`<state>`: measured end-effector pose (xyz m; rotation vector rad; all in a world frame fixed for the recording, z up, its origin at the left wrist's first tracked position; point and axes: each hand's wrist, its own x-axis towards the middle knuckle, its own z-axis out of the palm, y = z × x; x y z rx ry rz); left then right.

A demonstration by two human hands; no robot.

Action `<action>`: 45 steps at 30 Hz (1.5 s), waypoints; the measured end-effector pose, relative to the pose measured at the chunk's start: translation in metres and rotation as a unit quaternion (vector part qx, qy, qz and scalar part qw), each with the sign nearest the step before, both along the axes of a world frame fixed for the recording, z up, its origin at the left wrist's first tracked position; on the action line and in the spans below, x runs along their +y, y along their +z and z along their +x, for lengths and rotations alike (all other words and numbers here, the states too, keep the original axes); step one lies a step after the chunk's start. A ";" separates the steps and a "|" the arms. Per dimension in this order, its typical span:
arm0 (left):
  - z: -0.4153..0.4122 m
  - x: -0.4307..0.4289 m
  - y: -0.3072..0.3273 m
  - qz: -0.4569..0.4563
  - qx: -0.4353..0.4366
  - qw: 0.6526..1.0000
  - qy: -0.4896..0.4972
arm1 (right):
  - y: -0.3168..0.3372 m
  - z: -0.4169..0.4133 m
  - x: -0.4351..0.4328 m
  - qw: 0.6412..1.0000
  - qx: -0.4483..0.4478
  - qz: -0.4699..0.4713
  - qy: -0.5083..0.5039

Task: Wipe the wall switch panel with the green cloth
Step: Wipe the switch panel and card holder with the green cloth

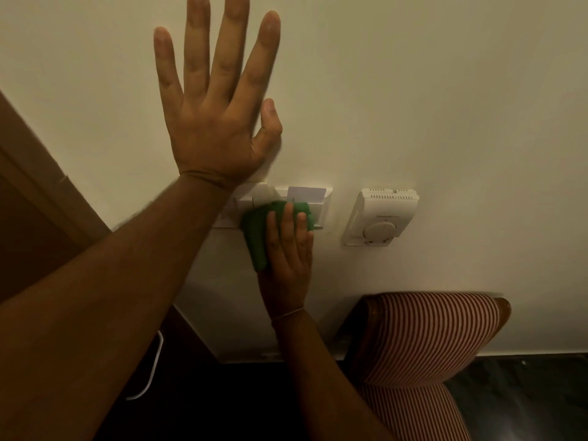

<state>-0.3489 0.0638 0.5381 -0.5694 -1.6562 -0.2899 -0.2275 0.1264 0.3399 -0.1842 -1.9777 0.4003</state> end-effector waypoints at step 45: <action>0.262 -0.009 -0.310 -0.154 -0.488 0.859 -0.020 | -0.160 0.272 0.130 0.934 -0.321 -0.153 0.027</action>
